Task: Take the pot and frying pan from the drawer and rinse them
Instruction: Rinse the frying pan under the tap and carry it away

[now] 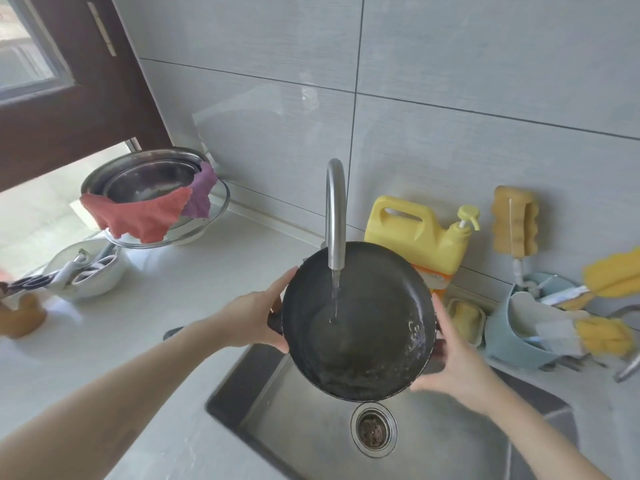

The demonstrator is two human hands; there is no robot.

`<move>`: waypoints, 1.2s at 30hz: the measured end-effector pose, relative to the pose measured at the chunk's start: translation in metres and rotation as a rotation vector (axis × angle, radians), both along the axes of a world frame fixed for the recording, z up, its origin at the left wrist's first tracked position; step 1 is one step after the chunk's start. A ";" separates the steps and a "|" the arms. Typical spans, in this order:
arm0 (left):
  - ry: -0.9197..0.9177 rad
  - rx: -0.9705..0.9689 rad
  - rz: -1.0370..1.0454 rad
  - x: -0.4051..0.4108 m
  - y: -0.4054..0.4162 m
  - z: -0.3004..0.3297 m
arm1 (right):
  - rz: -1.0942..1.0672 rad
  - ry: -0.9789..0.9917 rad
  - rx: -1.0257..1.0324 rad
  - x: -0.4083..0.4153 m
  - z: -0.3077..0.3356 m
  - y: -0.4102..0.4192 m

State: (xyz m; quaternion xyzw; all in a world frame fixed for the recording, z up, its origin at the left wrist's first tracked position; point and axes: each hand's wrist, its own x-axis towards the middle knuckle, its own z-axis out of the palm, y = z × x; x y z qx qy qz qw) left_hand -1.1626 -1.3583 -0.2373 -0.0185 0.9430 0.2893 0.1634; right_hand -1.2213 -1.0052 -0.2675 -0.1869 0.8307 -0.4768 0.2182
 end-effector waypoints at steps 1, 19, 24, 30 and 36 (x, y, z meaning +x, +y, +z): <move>-0.024 0.104 0.020 0.000 0.003 -0.009 | 0.029 0.001 0.057 -0.006 0.013 0.006; -0.206 -0.136 -0.116 -0.008 0.005 0.025 | -0.071 -0.246 -0.141 0.044 -0.055 0.000; 0.060 -0.179 -0.070 -0.007 0.042 -0.012 | -0.123 -0.033 -0.048 0.025 -0.037 0.034; 0.421 0.001 -0.018 -0.009 0.094 -0.053 | -0.197 0.143 0.148 0.014 -0.003 0.085; 0.920 -0.117 -0.019 -0.015 0.117 -0.058 | -0.239 0.501 0.255 0.023 0.021 0.112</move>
